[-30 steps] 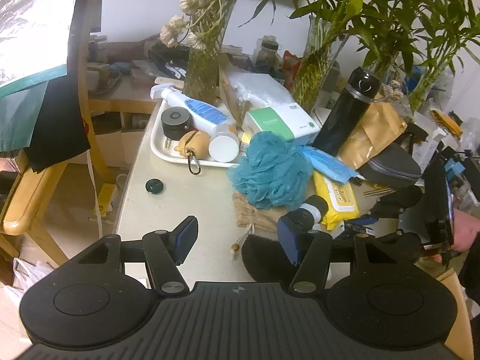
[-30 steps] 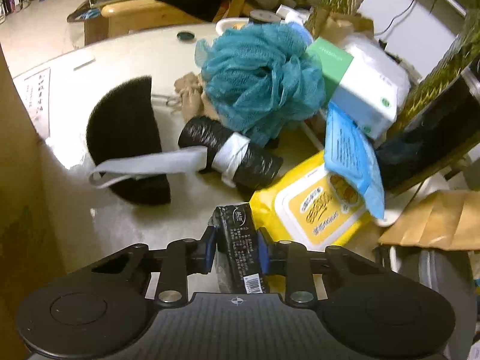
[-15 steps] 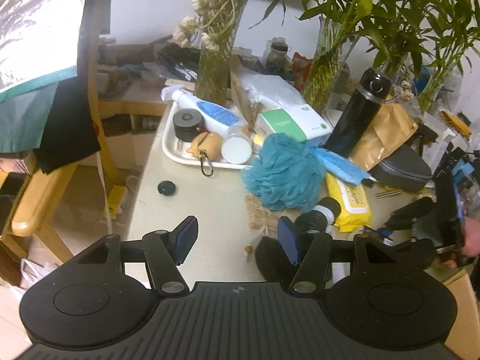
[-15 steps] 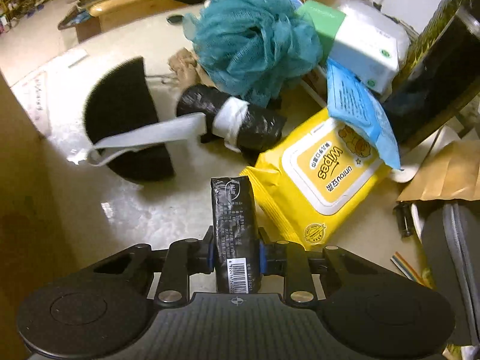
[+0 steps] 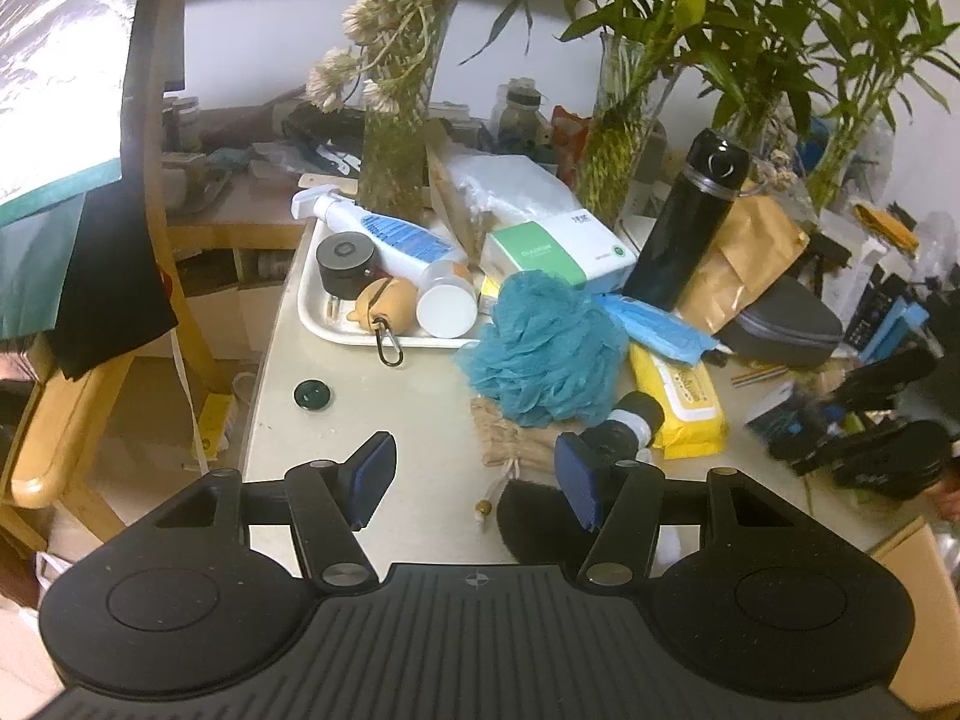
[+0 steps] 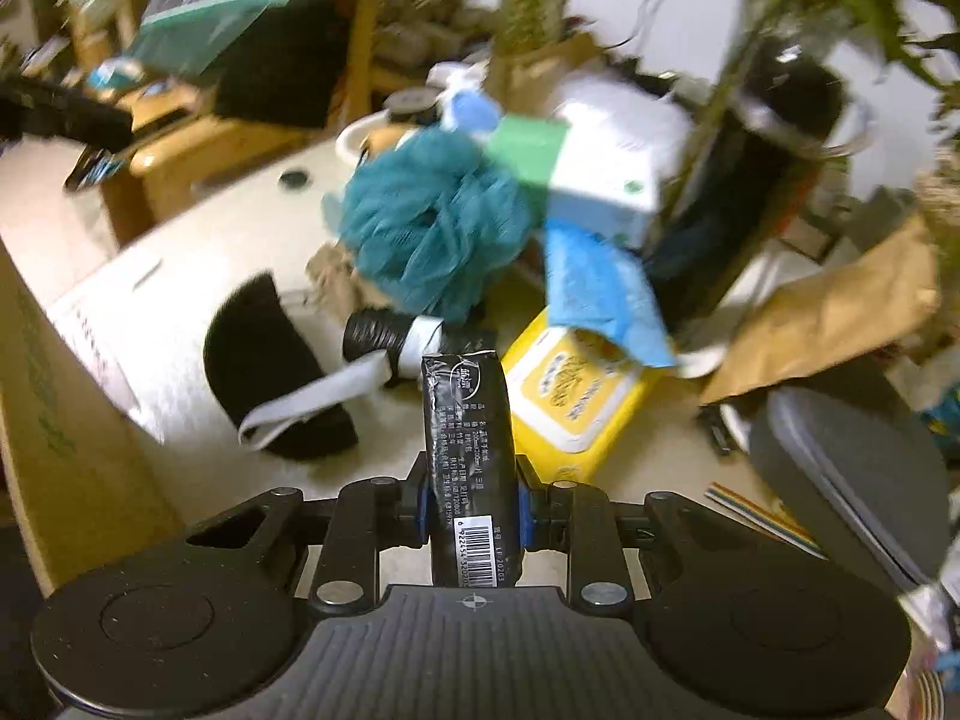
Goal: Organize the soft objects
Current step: 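Lift the small black box off the desk with the right gripper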
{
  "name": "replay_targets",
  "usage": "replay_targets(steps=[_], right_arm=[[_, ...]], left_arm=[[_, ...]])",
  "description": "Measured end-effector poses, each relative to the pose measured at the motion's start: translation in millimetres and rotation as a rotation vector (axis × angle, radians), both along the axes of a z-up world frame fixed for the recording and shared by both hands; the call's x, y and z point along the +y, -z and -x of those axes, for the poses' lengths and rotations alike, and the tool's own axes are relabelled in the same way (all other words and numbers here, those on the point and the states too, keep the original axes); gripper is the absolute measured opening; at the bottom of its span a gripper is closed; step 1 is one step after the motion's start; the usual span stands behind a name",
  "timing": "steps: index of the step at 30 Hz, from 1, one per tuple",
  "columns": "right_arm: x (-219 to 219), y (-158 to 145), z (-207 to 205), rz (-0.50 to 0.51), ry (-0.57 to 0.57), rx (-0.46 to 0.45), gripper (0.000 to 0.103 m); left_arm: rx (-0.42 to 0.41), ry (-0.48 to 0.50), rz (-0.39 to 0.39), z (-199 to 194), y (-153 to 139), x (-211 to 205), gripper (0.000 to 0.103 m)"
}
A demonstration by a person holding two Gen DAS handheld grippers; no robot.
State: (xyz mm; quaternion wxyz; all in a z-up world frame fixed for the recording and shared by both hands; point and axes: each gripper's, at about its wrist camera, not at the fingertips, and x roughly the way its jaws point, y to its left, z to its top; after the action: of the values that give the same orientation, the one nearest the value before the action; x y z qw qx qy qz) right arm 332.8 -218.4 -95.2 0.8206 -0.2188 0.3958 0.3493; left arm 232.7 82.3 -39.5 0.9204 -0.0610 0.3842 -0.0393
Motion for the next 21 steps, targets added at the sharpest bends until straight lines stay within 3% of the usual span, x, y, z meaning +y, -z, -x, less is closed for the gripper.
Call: replay_targets(steps=[11, 21], right_arm=[[-35.1, -34.8, 35.6, -0.111, 0.181, -0.062, 0.028], [-62.5, -44.0, 49.8, -0.204, 0.340, -0.030, 0.028]], left_arm=[[0.078, 0.056, 0.066, -4.5, 9.7, 0.8, 0.058], [0.112, 0.103, 0.026, -19.5, -22.7, -22.2, 0.058]])
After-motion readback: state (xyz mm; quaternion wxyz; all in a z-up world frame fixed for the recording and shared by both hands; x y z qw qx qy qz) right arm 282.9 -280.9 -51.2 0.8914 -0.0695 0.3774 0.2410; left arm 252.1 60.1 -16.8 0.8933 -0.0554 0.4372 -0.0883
